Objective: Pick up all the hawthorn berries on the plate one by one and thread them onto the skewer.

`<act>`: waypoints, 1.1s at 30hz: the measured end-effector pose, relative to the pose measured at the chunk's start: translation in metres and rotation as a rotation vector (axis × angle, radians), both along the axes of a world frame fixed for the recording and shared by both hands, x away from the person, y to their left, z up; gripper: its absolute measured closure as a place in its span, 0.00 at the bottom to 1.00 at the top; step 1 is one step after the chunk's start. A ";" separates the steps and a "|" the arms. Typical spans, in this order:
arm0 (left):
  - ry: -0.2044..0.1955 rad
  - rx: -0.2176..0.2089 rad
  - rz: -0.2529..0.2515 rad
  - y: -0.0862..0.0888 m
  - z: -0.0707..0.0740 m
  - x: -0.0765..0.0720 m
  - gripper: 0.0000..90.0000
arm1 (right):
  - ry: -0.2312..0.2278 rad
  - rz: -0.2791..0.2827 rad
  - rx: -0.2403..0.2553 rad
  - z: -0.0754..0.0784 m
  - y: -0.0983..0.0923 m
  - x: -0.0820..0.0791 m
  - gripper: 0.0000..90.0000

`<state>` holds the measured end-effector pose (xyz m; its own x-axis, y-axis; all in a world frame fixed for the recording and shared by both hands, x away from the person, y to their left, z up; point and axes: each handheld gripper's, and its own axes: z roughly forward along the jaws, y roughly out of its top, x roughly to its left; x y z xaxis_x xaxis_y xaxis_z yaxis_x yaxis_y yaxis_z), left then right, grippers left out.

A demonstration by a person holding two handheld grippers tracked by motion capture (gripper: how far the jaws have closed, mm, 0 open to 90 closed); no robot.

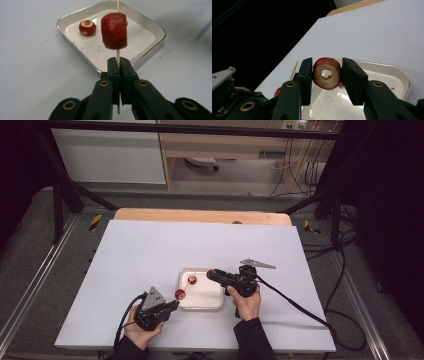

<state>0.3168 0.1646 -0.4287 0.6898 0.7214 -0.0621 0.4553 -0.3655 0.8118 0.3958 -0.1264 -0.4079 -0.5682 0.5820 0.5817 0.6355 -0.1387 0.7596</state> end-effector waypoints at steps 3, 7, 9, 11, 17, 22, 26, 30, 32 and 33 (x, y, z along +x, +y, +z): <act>0.030 0.001 0.027 -0.006 0.002 -0.001 0.98 | -0.014 -0.014 0.024 0.002 -0.001 0.002 0.69; 0.020 -0.024 0.000 -0.015 0.001 0.002 0.98 | -0.028 -0.039 0.038 0.005 -0.003 0.002 0.69; 0.026 -0.033 0.003 -0.019 0.001 0.002 0.98 | -0.040 -0.048 0.050 0.006 -0.003 0.003 0.69; 0.028 -0.036 0.001 -0.023 0.001 0.002 0.98 | -0.050 -0.064 0.059 0.007 -0.003 0.003 0.69; 0.039 -0.047 0.005 -0.029 0.001 0.004 0.98 | -0.074 -0.099 0.096 0.008 -0.003 0.005 0.69; 0.051 -0.060 0.009 -0.032 0.001 0.006 0.98 | -0.103 -0.122 0.099 0.008 -0.003 0.006 0.69; 0.057 -0.070 0.014 -0.036 0.002 0.008 0.98 | -0.112 -0.129 0.112 0.006 -0.002 0.007 0.69; 0.059 -0.076 0.010 -0.041 0.003 0.010 0.98 | -0.126 -0.141 0.125 0.006 -0.001 0.007 0.69; 0.062 -0.082 0.012 -0.042 0.004 0.010 0.98 | -0.128 -0.142 0.133 0.006 -0.001 0.006 0.69; 0.063 -0.083 0.013 -0.043 0.004 0.011 0.98 | -0.130 -0.141 0.133 0.006 -0.001 0.006 0.69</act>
